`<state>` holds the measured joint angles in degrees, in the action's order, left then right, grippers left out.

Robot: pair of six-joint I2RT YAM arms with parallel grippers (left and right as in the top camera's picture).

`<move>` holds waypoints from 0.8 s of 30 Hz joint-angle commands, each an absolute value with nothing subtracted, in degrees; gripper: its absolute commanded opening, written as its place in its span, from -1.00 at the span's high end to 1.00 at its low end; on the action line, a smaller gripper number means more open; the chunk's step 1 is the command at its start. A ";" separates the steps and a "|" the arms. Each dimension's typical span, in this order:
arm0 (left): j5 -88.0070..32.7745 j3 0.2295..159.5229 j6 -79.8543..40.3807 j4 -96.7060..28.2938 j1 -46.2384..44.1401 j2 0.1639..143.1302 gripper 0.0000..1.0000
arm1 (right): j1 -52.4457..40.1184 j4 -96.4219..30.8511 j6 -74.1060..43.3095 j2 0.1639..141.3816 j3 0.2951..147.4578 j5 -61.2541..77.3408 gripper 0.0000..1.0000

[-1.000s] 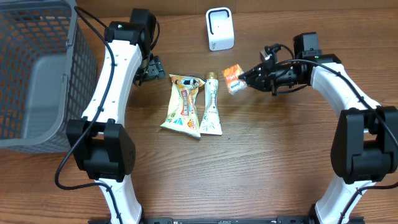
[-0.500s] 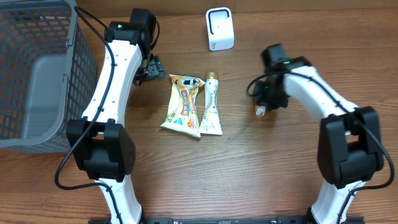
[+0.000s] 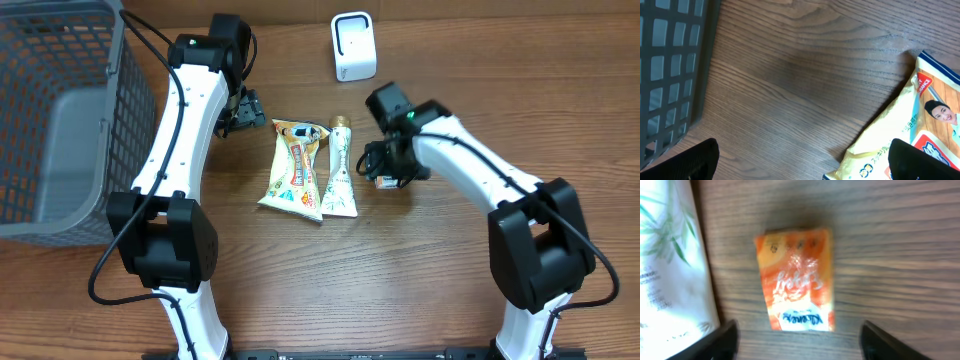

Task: Scan the item barcode
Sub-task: 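Grasp the orange package with the right gripper and lift it, then carry the orange package up to the white scanner with the right gripper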

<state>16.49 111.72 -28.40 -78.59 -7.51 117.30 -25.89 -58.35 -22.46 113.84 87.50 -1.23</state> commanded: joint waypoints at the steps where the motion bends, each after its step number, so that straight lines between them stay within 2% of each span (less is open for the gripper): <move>1: 16.47 111.90 -29.21 -78.61 -7.94 117.73 -0.99 | -21.93 -60.71 -22.20 111.85 94.04 0.27 -0.81; 3: 16.47 111.90 -29.21 -78.61 -7.94 117.73 -1.00 | -20.10 -60.88 -20.75 111.85 94.59 2.46 -0.83; 7: 16.47 111.90 -29.19 -78.61 -7.94 117.73 -1.00 | -15.84 -59.42 -14.31 113.23 92.33 12.29 -0.74; 11: 16.47 111.90 -29.21 -78.61 -7.92 117.73 -0.99 | -14.13 -55.83 -14.31 115.37 88.99 16.69 -0.49; 16: 16.47 111.90 -29.21 -78.61 -7.92 117.73 -1.00 | -13.47 -50.50 -14.33 118.17 86.02 23.90 -0.33; 20: 16.47 111.90 -29.19 -78.61 -7.92 117.73 -0.99 | -13.47 -49.63 -14.74 120.53 85.43 23.99 -0.28; 24: 16.47 111.90 -29.21 -78.61 -7.92 117.73 -1.00 | -13.47 -49.58 -14.79 120.97 85.43 22.35 -0.04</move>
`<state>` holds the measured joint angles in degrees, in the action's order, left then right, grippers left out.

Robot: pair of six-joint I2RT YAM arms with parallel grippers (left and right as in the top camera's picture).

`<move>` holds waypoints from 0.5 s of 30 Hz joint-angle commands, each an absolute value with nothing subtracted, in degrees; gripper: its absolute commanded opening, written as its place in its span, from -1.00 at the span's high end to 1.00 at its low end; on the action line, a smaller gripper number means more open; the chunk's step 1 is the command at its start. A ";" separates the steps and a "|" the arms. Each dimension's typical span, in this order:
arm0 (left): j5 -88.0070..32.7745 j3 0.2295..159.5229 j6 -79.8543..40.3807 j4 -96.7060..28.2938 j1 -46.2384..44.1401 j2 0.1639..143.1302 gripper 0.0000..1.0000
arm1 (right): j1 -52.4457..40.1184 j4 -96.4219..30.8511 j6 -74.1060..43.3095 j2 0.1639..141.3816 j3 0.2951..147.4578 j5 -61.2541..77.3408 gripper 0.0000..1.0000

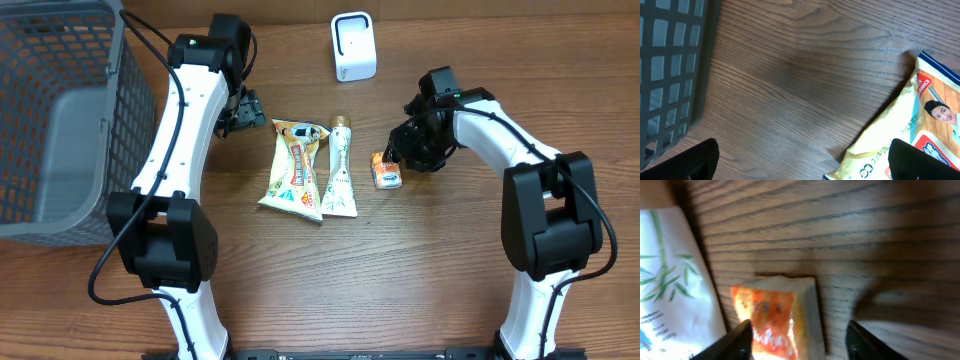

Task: Scan the item barcode
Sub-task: 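Carry the orange package up to the white scanner with the right gripper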

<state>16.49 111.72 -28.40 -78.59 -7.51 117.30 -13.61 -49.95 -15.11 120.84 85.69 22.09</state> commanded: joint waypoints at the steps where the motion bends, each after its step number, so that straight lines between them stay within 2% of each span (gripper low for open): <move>1: 16.47 111.90 -29.19 -78.61 -7.92 117.73 -0.99 | -13.47 -49.69 -14.76 121.01 85.43 22.35 -0.02; 11: 16.47 111.90 -29.21 -78.61 -7.94 117.73 -1.00 | -14.79 -50.00 -14.98 121.34 85.43 22.81 0.07; 15: 16.47 111.90 -29.19 -78.61 -7.94 117.73 -0.99 | -15.11 -50.24 -15.20 122.08 85.43 22.76 0.31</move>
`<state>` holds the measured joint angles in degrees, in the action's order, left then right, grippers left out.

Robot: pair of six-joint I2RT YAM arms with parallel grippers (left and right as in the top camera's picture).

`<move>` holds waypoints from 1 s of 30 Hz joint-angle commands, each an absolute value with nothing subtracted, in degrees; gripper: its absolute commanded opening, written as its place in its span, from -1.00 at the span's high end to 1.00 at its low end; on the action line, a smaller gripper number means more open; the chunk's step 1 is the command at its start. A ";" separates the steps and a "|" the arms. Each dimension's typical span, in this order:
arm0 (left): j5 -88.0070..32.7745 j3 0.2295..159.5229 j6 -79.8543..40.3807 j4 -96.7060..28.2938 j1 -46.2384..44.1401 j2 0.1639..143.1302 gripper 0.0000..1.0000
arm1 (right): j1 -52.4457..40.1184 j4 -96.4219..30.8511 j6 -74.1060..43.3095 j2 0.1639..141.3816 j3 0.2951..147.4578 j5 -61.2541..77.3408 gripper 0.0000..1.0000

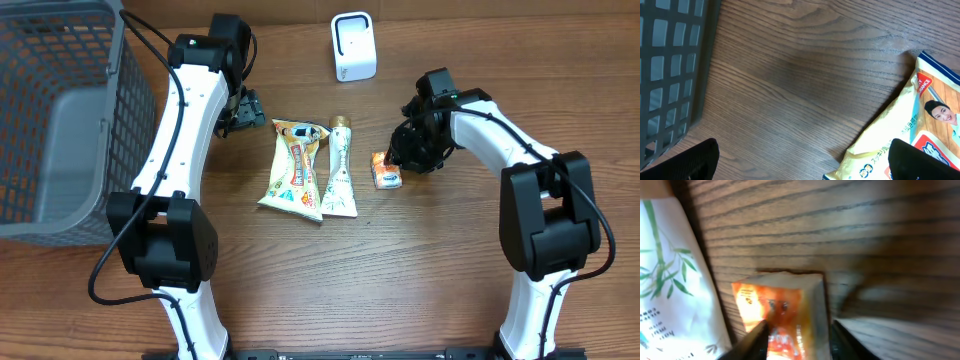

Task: Scan the item barcode
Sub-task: 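Carry the orange package up to the white scanner with the right gripper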

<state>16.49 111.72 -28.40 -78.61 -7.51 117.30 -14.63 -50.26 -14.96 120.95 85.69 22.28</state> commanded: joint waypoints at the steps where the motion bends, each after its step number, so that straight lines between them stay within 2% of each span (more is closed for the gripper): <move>1: 16.47 111.90 -29.21 -78.61 -7.92 117.73 -0.99 | -15.11 -50.17 -15.46 122.43 85.43 22.76 0.37; 2: 16.47 111.90 -29.21 -78.61 -7.92 117.73 -1.00 | -15.09 -50.17 -15.75 122.58 85.43 22.74 0.44; 3: 16.47 111.90 -29.21 -78.61 -7.92 117.73 -0.99 | -15.09 -50.17 -16.45 122.91 85.43 22.59 0.74; 4: 16.47 111.90 -29.19 -78.61 -7.92 117.73 -1.00 | -15.09 -50.15 -16.56 122.91 85.43 22.61 0.91; 5: 16.47 111.90 -29.19 -78.61 -7.92 117.73 -0.99 | -15.09 -50.13 -16.71 122.91 85.43 22.59 0.93; 9: 16.47 111.90 -29.21 -78.61 -7.92 117.73 -0.99 | -14.74 -50.26 -17.78 122.89 86.00 23.97 0.93; 16: 16.47 111.90 -29.19 -78.61 -7.92 117.73 -1.00 | -13.54 -49.41 -17.76 122.69 88.77 34.85 0.93; 25: 16.47 111.90 -29.21 -78.61 -7.92 117.73 -0.99 | -10.98 -43.29 -17.91 122.69 89.73 54.63 0.93; 30: 16.47 111.90 -29.19 -78.61 -7.92 117.73 -0.99 | -9.61 -38.41 -22.96 122.69 89.73 58.13 0.92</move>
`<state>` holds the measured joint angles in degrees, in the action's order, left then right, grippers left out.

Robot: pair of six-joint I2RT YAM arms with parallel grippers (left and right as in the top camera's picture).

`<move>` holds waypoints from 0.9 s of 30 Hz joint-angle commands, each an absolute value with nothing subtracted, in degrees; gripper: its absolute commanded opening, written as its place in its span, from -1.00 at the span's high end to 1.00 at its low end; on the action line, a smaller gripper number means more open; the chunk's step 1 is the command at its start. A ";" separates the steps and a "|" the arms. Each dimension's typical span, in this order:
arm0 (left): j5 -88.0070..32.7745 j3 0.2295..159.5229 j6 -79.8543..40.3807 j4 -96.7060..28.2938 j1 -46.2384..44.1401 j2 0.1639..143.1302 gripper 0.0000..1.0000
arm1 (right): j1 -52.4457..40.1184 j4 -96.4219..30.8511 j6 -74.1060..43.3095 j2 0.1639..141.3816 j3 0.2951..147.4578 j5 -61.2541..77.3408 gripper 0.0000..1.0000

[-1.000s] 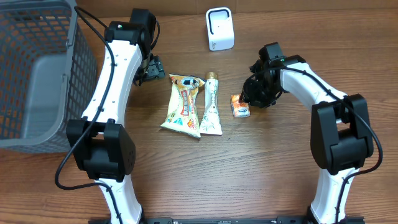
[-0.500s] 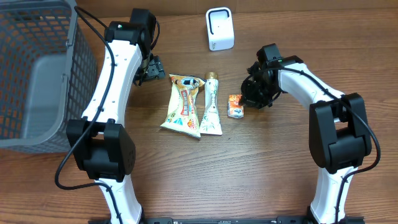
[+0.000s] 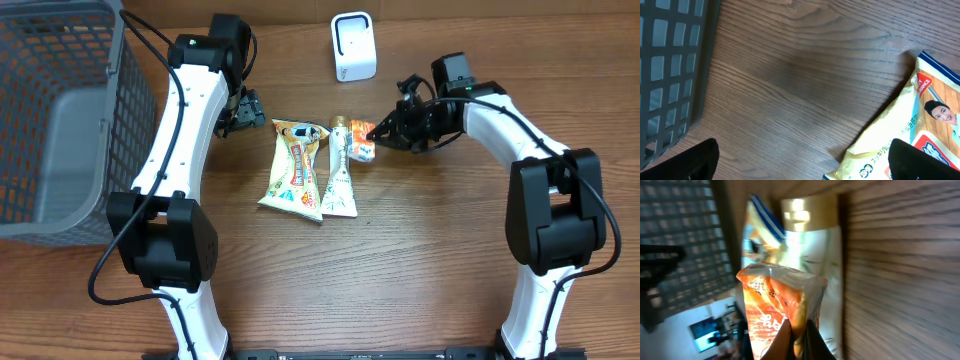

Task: Scan the item barcode
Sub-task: 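Carry the orange package up to the white scanner with the right gripper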

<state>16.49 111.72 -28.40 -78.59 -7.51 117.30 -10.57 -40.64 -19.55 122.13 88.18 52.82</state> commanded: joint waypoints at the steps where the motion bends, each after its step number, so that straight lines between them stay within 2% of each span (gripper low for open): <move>1: 16.47 111.90 -29.19 -78.61 -7.92 117.73 -0.99 | -9.50 -37.34 -24.03 122.69 89.73 58.43 0.92; 5: 16.47 111.90 -29.21 -78.61 -7.92 117.73 -0.99 | -9.39 -30.11 -31.00 122.69 89.73 60.27 0.93; 8: 16.47 111.90 -29.21 -78.61 -7.92 117.73 -1.00 | -9.41 -16.47 -43.11 122.69 89.73 60.31 0.93; 12: 16.47 111.90 -29.19 -78.61 -7.92 117.73 -1.00 | -9.41 -2.85 -51.20 122.69 89.73 60.29 0.93; 15: 16.47 111.90 -29.21 -78.61 -7.92 117.73 -0.99 | -9.39 3.40 -53.36 122.69 89.73 58.76 0.93; 21: 16.47 111.90 -29.19 -78.61 -7.92 117.73 -0.99 | -9.34 5.02 -53.43 122.72 89.73 56.40 0.93; 27: 16.47 111.90 -29.21 -78.61 -7.92 117.73 -0.99 | -9.34 4.23 -45.78 122.69 89.78 51.44 0.92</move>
<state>16.49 111.72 -28.40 -78.59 -7.51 117.30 -9.67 4.62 -49.98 122.45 88.62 55.48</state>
